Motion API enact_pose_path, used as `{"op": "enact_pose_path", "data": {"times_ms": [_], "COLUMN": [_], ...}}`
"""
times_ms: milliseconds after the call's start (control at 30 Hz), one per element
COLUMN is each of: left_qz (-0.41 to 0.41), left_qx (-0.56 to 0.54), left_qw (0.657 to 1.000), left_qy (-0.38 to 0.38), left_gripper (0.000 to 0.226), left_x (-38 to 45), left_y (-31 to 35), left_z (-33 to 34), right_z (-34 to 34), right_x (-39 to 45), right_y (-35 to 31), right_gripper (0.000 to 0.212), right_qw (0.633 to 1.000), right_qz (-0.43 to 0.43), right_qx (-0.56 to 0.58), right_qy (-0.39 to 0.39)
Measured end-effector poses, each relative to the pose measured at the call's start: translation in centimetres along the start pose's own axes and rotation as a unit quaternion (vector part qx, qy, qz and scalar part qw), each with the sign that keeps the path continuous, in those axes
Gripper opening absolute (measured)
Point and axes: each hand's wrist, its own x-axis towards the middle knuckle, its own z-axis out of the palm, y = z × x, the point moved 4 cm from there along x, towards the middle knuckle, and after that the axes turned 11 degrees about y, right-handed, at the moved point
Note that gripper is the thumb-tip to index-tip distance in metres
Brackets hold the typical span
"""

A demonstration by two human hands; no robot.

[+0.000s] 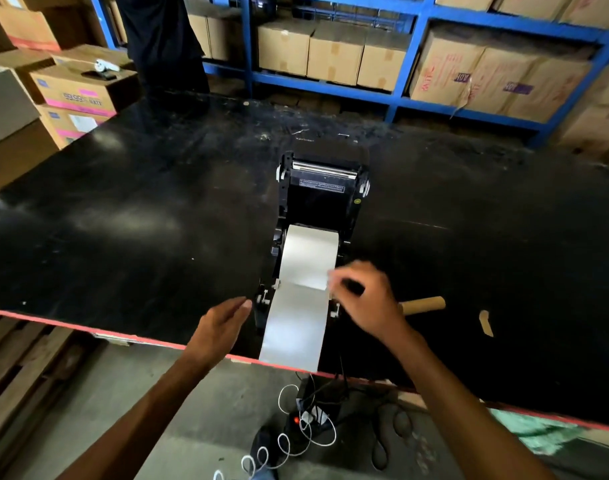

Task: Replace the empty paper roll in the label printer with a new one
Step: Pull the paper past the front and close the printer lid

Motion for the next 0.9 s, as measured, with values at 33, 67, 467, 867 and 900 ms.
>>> {"op": "enact_pose_path", "data": {"times_ms": [33,67,467,867,900], "left_qz": [-0.04,-0.079,-0.204,-0.228,-0.224], "left_qx": [-0.018,-0.042,-0.052,-0.129,-0.131], "left_qw": [0.999,0.994,0.966,0.959,0.959], "left_qy": [-0.03,-0.057,-0.149,-0.112,-0.116], "left_gripper": [0.036,0.044,0.069,0.101,0.107], "left_x": [0.3,0.6,1.6,2.7,2.9], "left_y": [-0.2,-0.4,-0.3,-0.5,-0.4], "left_z": [0.3,0.5,0.2,0.4,0.4], "right_z": [-0.5,-0.8,2.1,0.3,0.5], "right_x": [2.5,5.0,14.3,1.2,0.6], "right_y": [-0.6,-1.1,-0.3,0.6,1.1], "right_gripper": [0.012,0.016,0.046,0.037,0.055], "right_qw": [0.999,0.997,0.968,0.98,0.986], "right_qz": [-0.014,-0.032,-0.045,-0.111,-0.08], "right_qx": [-0.015,-0.032,-0.227,-0.069,-0.077], "right_qy": [0.029,0.059,0.1,0.148,0.124]}}
